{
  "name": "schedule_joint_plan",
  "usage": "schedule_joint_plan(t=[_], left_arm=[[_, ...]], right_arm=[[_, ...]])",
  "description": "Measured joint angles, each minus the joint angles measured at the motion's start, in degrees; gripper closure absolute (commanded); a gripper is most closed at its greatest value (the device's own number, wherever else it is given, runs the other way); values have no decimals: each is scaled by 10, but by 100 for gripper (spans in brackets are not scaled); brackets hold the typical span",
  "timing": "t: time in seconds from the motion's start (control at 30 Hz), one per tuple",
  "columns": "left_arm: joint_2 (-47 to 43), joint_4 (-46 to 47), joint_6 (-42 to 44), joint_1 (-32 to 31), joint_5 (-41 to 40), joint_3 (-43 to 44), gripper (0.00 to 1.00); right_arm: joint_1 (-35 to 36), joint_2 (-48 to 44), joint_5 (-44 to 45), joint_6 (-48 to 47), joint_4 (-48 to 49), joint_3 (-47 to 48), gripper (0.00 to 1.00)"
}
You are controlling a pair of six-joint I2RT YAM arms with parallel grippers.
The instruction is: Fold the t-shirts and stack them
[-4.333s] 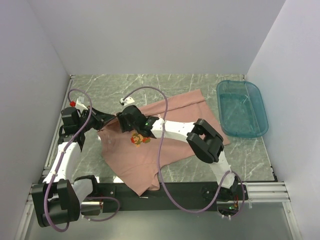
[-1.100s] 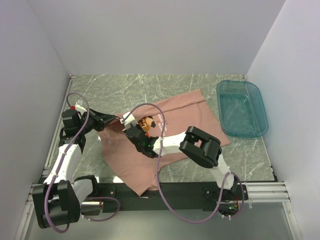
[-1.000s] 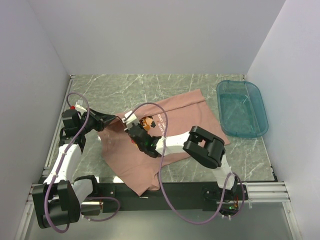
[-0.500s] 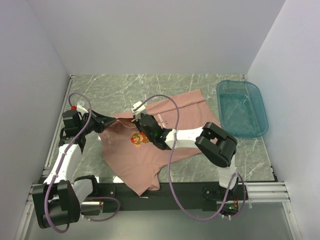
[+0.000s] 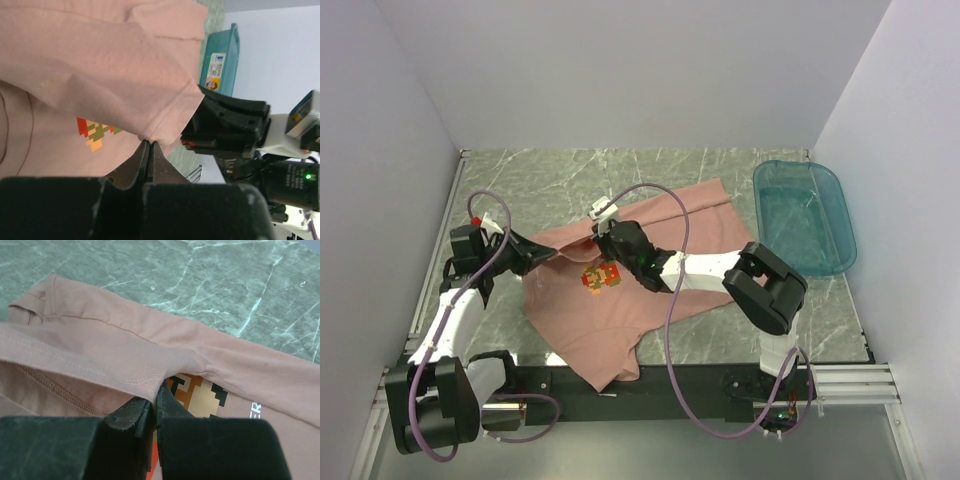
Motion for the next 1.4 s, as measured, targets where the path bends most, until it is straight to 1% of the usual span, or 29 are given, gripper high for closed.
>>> schedule_joint_plan(t=[0.37,0.73,0.8,0.83,0.97,1.07,1.17,1.2,1.27,1.3,1.33,1.37,1.4], left_arm=[[16,-20,26,-13,7,-21,99],[45,-32,41,-32,6,-26,99],[51,-34,41,-35,6,-27,99],[54,-36,41,-37,5,-28,99],[64,-40,42,-44,0,-28,99],[71,-41,42,-52,-5,-28,97],[76,-45,45,-58,-9,-28,92],[76,-47,46,-59,-10,-28,87],[76,-50,50,-62,-11,-28,79],[76,-54,51,-63,-12,-28,70],[75,-57,54,-63,-13,-28,66],[74,-62,55,-63,-14,-27,62],[70,-70,57,-64,-16,-27,57]], right_arm=[[-4,0,-40,-16,-16,-9,100],[-7,0,-49,-33,-33,-22,100],[-8,0,-49,-35,-38,-28,99],[-8,-1,-48,-36,-42,-30,96],[-8,-6,-47,-38,-48,-43,94],[-8,-9,-45,-40,-53,-47,92],[-8,-10,-43,-41,-56,-47,91],[-8,-10,-42,-41,-56,-47,91],[-8,-12,-42,-43,-59,-47,86],[-8,-14,-42,-45,-61,-48,83],[-8,-17,-42,-47,-62,-51,78],[-8,-20,-43,-49,-63,-55,74],[-8,-26,-44,-53,-64,-63,71]])
